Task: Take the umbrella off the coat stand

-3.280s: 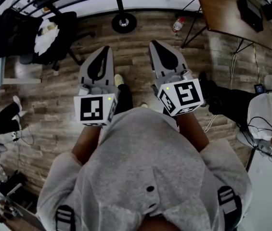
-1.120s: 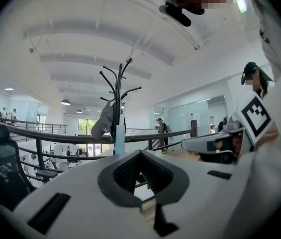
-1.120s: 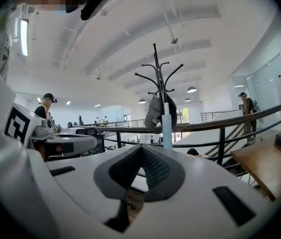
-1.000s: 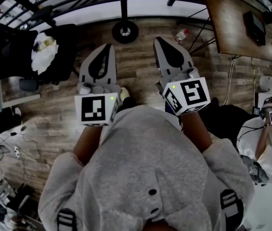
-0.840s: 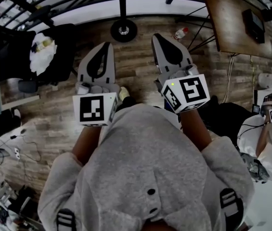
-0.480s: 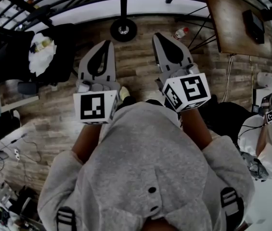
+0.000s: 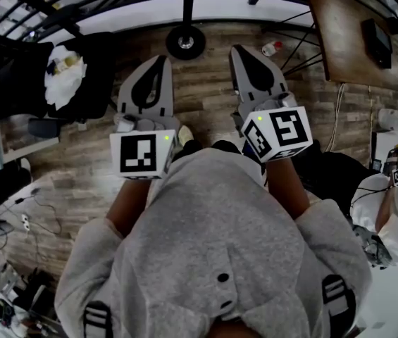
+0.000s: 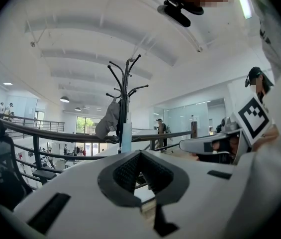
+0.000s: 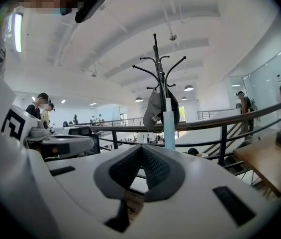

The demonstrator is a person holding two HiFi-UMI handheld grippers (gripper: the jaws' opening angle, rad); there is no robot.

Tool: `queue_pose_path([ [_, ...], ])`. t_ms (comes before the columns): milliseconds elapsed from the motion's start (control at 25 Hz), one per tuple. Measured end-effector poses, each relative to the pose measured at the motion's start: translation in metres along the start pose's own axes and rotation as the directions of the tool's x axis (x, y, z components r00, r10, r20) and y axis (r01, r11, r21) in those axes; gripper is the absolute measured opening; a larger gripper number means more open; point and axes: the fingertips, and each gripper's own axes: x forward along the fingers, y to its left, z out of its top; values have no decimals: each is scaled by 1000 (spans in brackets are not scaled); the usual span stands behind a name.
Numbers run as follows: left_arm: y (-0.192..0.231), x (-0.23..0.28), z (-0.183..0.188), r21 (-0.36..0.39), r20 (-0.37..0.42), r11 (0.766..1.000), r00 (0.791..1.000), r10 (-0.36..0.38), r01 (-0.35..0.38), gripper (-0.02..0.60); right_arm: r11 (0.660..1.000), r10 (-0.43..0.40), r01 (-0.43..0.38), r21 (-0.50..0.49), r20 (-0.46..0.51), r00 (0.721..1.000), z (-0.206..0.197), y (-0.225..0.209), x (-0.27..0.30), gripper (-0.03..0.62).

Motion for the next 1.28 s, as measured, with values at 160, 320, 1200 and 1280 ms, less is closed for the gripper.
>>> queue_pose_path([
  [160, 7, -1, -1, -3, -2, 1000, 1000, 0, 0, 11, 1000, -2, 2, 7, -7, 1000, -3, 5, 5, 9],
  [320, 13, 0, -2, -5, -5, 1000, 1000, -4, 4, 11, 1000, -4, 4, 4, -20, 1000, -6, 8, 10, 9],
  [1200, 5, -15, 2, -11, 19, 1000, 1000, 19, -18, 11, 1000, 5, -5, -23, -17, 1000, -2, 13, -2, 9],
  [1280, 4, -18, 4, -14, 20, 1000, 999, 26, -25, 11, 1000, 5, -5, -28, -15, 1000, -1, 11, -5, 9],
])
